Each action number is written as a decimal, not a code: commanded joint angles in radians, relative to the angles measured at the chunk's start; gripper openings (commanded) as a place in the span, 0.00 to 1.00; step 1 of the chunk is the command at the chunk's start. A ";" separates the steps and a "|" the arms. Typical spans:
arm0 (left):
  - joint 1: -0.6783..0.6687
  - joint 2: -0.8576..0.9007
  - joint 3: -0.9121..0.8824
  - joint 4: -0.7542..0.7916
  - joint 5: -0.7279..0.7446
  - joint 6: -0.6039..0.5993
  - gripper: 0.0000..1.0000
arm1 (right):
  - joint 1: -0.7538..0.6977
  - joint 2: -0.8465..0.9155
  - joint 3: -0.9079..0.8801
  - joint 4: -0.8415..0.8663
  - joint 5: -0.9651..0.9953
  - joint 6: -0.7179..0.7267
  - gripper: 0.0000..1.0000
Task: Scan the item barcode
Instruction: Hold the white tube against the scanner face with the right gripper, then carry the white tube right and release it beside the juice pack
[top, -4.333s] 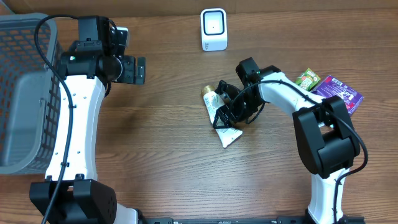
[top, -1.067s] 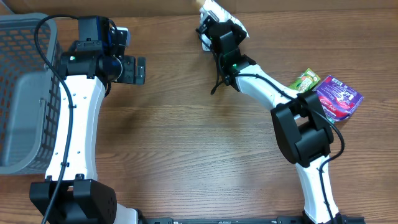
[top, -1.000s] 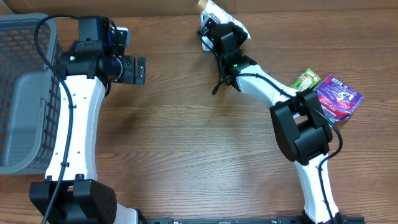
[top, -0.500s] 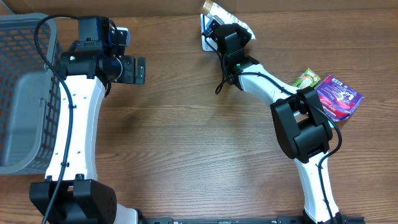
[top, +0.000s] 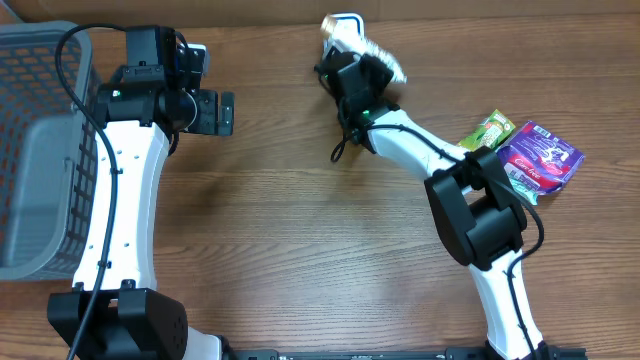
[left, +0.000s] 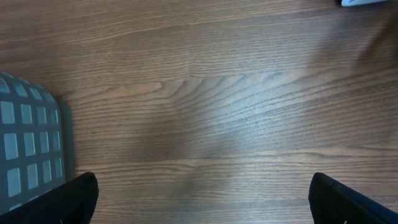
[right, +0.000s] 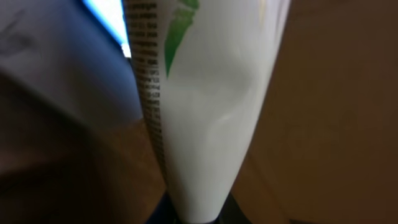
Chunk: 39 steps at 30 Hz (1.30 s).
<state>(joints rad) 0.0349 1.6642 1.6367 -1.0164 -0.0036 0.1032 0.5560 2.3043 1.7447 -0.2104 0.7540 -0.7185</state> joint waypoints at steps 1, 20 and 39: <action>0.005 -0.023 0.007 0.000 0.000 -0.018 1.00 | 0.032 -0.226 0.033 -0.138 -0.076 0.318 0.04; 0.004 -0.022 0.007 0.000 0.000 -0.018 0.99 | -0.310 -0.337 -0.130 -0.607 -0.599 1.563 0.04; 0.004 -0.022 0.007 0.000 0.000 -0.018 0.99 | -0.563 -0.262 -0.153 -0.731 -0.584 1.378 0.47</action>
<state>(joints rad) 0.0349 1.6642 1.6367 -1.0172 -0.0032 0.1036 0.0181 2.0552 1.5803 -0.9222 0.1471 0.7425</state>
